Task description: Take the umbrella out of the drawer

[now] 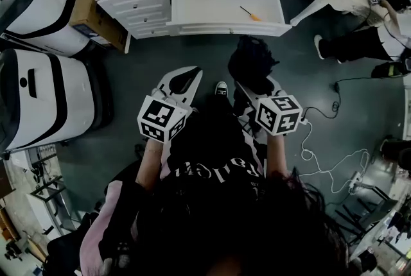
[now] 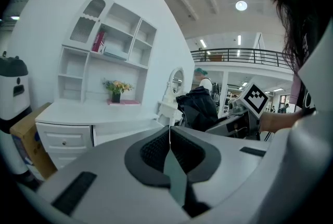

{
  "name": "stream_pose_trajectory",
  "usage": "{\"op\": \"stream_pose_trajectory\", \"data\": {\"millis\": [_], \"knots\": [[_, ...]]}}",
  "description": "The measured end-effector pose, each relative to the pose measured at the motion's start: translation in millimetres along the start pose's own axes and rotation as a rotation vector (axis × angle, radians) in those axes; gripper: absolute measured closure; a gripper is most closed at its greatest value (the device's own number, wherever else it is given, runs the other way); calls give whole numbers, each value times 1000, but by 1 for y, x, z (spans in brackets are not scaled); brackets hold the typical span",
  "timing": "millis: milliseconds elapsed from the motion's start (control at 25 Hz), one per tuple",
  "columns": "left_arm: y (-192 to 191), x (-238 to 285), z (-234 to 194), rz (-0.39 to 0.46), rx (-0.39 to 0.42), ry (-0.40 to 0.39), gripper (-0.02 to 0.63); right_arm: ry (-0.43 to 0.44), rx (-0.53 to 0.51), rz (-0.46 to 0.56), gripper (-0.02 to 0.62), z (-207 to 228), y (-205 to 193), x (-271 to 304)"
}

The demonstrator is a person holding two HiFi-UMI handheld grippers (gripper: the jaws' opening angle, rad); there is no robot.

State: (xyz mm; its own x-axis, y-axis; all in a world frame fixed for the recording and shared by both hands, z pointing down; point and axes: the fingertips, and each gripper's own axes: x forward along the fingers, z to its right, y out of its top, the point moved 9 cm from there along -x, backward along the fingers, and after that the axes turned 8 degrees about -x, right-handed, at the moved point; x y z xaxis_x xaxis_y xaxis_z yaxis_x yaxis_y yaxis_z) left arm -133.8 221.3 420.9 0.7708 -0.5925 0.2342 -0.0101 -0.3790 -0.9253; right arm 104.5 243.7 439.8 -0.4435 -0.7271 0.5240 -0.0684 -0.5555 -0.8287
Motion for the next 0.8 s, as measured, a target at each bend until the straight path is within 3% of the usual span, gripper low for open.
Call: {"op": "stream_pose_trajectory", "data": {"millis": [800], "knots": [[-12,-9,5,8,-14,-10,592,28,9,-18,321,-22,-15,-4]]}}
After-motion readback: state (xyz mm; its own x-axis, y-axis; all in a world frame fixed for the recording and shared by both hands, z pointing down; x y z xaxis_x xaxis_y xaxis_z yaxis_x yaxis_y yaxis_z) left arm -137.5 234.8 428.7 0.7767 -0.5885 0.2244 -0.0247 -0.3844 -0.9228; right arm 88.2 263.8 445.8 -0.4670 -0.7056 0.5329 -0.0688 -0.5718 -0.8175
